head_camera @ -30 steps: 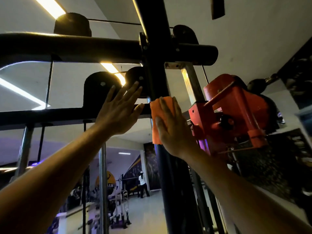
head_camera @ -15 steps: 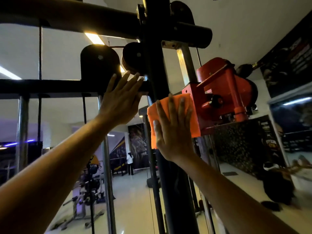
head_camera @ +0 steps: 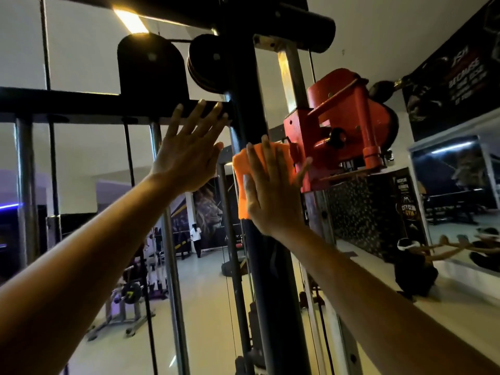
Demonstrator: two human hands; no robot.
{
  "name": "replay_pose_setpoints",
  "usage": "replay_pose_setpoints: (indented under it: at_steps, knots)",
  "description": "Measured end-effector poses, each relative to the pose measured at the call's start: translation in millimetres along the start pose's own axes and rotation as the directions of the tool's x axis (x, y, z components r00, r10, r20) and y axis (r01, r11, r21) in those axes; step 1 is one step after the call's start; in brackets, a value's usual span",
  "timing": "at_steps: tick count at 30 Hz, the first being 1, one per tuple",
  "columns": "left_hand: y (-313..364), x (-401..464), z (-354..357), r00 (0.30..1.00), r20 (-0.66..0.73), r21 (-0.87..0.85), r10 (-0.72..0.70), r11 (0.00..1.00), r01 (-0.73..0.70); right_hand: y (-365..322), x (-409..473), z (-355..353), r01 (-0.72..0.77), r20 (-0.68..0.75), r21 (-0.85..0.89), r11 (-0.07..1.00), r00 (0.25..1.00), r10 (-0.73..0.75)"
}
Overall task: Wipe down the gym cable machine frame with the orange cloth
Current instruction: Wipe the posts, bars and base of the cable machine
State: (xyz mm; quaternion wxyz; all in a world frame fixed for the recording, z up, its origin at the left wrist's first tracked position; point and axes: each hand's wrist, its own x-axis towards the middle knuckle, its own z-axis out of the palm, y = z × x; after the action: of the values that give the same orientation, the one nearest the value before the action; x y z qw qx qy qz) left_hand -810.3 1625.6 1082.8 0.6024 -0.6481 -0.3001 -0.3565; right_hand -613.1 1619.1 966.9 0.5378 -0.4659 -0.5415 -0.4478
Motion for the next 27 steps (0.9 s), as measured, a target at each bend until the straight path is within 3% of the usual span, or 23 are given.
replay_pose_setpoints:
  at_steps: [4,6,10,17,19,23,27]
  knots:
    - [2,-3,0,1.000,-0.001,-0.003,0.005,1.000,-0.005,0,40,-2,0.030,-0.017,0.084,0.996,0.999,-0.029]
    - [3,-6,2,1.000,0.005,-0.002,0.002,1.000,-0.002,-3,21,0,0.018,-0.056,0.139,0.990,0.998,-0.010]
    - [7,-11,5,1.000,0.012,0.000,0.008,1.000,-0.008,-4,-46,1,-0.022,0.007,0.224,0.974,1.000,0.021]
    - [11,-13,5,0.999,0.041,-0.074,-0.010,0.997,0.013,2,6,1,-0.001,0.025,0.201,0.980,1.000,-0.004]
    - [18,-15,6,0.998,0.055,-0.186,-0.040,0.981,0.050,0,-11,1,-0.014,0.011,0.222,0.975,1.000,0.012]
    - [45,-26,5,0.993,0.092,-0.488,-0.072,0.866,0.108,-5,-89,-5,-0.068,0.084,0.259,0.963,0.995,0.048]
    - [64,-29,1,0.956,0.212,-0.786,-0.202,0.547,0.290,-2,-69,-10,-0.062,0.110,0.270,0.961,0.993,0.033]
